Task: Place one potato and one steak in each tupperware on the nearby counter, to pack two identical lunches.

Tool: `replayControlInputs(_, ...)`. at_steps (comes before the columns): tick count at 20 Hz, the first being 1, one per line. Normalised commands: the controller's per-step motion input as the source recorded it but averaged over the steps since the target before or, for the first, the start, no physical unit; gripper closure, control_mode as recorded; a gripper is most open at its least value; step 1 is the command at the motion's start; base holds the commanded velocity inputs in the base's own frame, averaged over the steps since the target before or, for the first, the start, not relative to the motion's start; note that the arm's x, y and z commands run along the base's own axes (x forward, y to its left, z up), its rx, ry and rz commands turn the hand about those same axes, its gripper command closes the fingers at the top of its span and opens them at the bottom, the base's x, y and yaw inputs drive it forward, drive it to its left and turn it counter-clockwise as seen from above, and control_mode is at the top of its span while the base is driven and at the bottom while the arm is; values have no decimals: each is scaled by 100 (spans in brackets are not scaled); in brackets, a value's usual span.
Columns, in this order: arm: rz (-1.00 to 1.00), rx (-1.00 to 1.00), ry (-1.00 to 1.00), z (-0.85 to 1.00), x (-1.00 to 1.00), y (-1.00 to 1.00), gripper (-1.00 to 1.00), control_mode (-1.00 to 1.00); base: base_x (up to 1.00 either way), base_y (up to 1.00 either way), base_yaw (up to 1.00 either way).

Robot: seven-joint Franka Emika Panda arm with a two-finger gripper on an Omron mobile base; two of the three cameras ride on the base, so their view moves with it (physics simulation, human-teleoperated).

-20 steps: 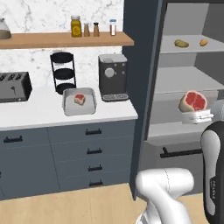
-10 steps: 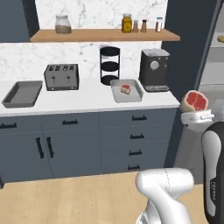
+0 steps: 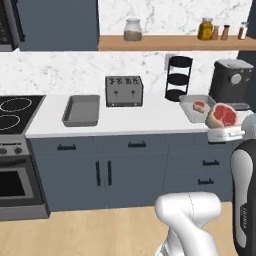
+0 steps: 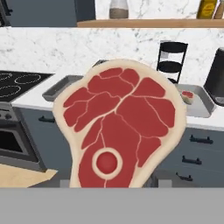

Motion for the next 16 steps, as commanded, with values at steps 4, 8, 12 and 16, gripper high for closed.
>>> replayControlInputs(4,0,0,0,0,0,0,100,100,100,100,2)
replayControlInputs(8,0,0,0,0,0,0,100,100,94,100,1)
replayControlInputs(12,0,0,0,0,0,0,100,100,100,100,0)
replayControlInputs(16,0,0,0,0,0,0,100,100,87,83,0)
